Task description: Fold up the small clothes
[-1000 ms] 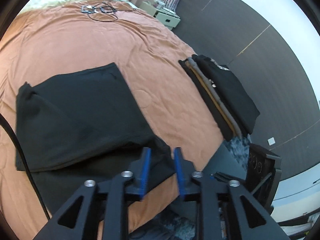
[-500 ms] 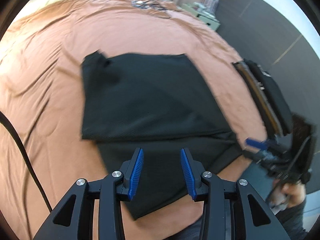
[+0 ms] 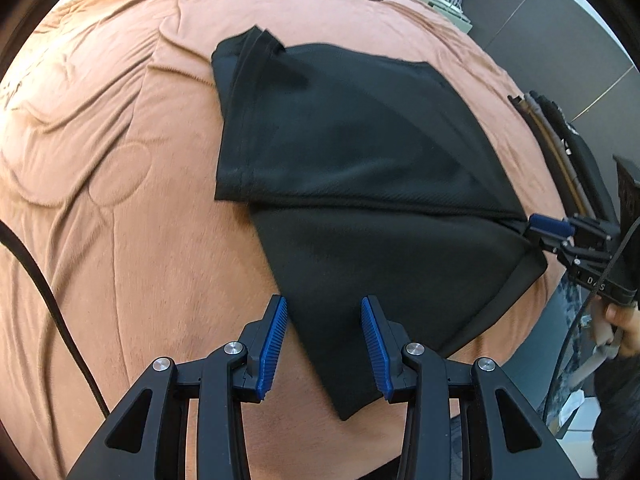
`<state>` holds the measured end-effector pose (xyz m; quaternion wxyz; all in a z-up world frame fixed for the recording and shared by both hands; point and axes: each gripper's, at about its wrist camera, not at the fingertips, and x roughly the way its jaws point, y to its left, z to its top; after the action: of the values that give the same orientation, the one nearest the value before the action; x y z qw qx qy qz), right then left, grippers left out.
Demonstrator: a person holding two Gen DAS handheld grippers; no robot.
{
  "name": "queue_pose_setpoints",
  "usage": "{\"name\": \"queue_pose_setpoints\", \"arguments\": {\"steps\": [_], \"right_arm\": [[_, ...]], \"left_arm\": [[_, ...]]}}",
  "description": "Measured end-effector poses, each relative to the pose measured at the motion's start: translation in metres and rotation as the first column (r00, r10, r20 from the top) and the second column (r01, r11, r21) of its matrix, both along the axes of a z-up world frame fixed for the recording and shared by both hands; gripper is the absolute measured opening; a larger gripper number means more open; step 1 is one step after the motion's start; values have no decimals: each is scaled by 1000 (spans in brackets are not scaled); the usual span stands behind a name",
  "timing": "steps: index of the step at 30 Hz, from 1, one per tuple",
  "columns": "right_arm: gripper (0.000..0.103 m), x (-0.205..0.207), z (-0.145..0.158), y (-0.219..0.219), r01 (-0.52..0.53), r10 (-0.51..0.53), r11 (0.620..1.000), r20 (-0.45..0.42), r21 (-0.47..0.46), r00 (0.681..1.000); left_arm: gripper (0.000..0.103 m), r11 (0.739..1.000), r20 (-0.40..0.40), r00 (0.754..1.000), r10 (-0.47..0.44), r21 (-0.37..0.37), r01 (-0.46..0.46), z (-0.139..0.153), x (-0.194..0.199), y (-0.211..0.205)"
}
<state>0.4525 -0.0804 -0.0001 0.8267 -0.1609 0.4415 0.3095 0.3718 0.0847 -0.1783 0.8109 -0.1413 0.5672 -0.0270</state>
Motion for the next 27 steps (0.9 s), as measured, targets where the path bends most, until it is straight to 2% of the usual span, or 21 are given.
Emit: {"name": "queue_pose_setpoints", "arguments": {"steps": [7, 13, 16, 18, 20, 23, 27], "right_arm": [[28, -3, 0, 34, -120, 130, 980, 55, -158, 990], [28, 0, 0, 57, -221, 234, 957, 49, -187, 971], [25, 2, -2, 62, -269, 274, 955, 25, -126, 961], [10, 13, -4, 50, -267, 267, 961, -14, -69, 964], [3, 21, -5, 40, -225, 224, 974, -55, -17, 973], [3, 33, 0, 20, -143, 152, 987, -123, 78, 981], [2, 38, 6, -5, -71, 113, 978, -213, 197, 971]], "left_arm": [[41, 1000, -10, 1000, 9, -20, -9, -7, -4, 7], [41, 999, -14, 1000, 13, -33, -14, -8, -6, 11], [41, 999, -18, 1000, 14, -35, -14, -7, -7, 12], [41, 999, -21, 1000, 14, -35, -15, -6, -6, 12], [41, 999, -21, 1000, 12, -31, -13, -5, -8, 12], [41, 1000, -20, 1000, 12, -22, -13, -2, -13, 13], [41, 1000, -25, 1000, 4, -4, -4, 0, -17, 10]]}}
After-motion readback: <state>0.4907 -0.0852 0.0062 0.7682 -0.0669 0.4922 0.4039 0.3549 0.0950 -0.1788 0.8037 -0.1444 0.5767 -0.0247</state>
